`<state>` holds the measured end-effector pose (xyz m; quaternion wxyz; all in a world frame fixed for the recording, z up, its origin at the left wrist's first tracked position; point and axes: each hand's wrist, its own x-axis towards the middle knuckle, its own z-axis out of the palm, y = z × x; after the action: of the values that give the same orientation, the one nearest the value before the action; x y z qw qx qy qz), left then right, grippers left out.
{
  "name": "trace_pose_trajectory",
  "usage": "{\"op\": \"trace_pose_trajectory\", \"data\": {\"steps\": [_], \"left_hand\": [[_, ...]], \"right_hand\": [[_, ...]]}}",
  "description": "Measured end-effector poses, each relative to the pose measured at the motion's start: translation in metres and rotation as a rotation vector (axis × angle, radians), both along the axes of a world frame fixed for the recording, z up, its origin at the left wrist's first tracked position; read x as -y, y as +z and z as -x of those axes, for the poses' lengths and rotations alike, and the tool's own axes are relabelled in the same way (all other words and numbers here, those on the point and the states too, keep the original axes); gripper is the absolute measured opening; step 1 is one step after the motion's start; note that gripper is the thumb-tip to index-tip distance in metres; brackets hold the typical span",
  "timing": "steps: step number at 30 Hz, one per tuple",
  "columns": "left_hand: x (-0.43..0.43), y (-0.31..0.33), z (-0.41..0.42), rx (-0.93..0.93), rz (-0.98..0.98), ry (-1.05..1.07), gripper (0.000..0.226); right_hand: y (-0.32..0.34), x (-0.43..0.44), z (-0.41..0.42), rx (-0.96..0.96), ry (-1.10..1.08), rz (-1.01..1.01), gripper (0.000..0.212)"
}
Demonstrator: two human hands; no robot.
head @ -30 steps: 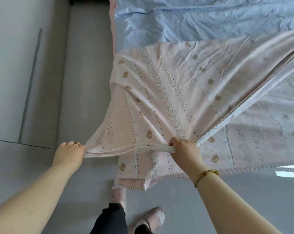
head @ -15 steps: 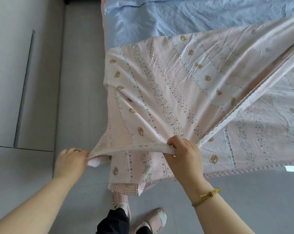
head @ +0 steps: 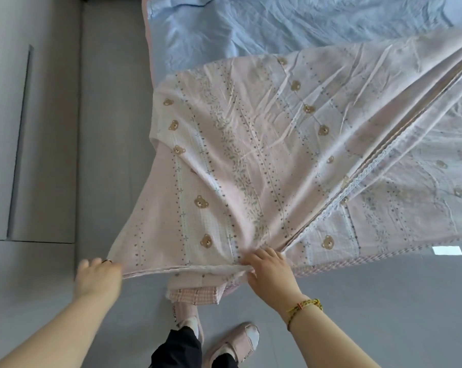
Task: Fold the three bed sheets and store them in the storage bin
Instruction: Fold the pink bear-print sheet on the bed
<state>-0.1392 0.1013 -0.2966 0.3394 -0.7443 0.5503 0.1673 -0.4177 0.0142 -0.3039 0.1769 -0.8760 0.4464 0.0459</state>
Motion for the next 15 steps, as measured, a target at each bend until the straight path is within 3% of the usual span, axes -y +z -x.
{"op": "trace_pose_trajectory", "data": {"steps": [2,8,12,15], "left_hand": [[0.018,0.003,0.019,-0.073,-0.006,-0.027,0.033],[0.074,0.027,0.101,-0.583,0.161,-0.119,0.04],[0.108,0.032,0.157,-0.688,0.149,-0.229,0.042],[0.135,0.031,0.201,-0.712,0.131,-0.237,0.049]], "right_hand": [[0.004,-0.002,0.006,0.029,-0.006,0.015,0.019],[0.019,0.014,0.026,-0.057,-0.134,0.009,0.039],[0.028,0.037,0.048,-0.089,-0.215,-0.015,0.045],[0.025,0.064,0.072,-0.14,-0.154,0.041,0.044]]}}
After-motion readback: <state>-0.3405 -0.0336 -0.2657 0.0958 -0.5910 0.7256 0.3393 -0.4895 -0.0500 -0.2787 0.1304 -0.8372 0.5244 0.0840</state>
